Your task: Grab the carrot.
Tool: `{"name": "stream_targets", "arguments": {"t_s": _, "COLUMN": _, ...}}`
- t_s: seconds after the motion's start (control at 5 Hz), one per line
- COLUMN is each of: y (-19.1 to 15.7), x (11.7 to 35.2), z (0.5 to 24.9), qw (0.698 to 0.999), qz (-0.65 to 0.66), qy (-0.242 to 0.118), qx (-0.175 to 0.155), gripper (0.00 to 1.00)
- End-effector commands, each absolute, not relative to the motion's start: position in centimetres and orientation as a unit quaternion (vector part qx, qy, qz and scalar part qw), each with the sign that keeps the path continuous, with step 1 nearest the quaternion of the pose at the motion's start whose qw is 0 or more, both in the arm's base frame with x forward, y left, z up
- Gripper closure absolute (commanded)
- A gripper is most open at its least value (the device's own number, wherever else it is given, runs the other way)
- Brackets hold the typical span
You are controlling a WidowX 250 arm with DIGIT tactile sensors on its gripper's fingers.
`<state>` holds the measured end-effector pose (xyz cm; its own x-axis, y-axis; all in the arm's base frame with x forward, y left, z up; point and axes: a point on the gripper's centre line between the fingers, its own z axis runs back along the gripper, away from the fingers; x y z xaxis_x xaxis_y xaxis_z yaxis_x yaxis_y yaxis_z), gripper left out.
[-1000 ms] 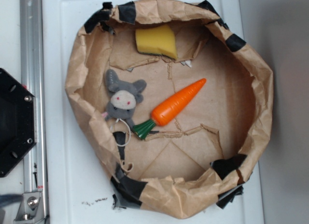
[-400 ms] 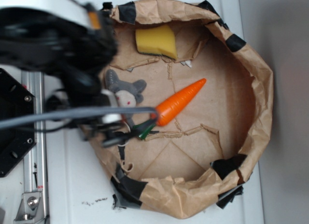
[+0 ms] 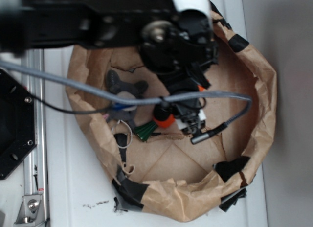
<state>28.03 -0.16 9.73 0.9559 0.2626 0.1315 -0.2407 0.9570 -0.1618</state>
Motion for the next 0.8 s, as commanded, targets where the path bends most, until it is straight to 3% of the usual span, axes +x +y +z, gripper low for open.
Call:
{"name": "stream_targets", "arguments": {"t_s": 0.0, "y": -1.4, "x": 28.8, "z": 3.2, "qw": 0.989, "qz": 0.139, "qy": -0.003, "qx": -0.044, "gripper": 0.00}}
{"name": "stream_targets", "arguments": {"t_s": 0.2, "y": -2.5, "x": 27.6, "z": 0.6, "qw": 0.992, "qz": 0.120, "qy": 0.035, "qx": -0.020, "gripper": 0.72}}
{"name": "stream_targets", "arguments": {"t_s": 0.4, "y": -2.6, "x": 27.7, "z": 3.2, "qw": 0.993, "qz": 0.110, "qy": 0.014, "qx": -0.037, "gripper": 1.00}}
{"name": "stream_targets", "arguments": {"t_s": 0.6, "y": -1.7, "x": 28.5, "z": 8.2, "qw": 0.993, "qz": 0.076, "qy": -0.034, "qx": -0.083, "gripper": 1.00}}
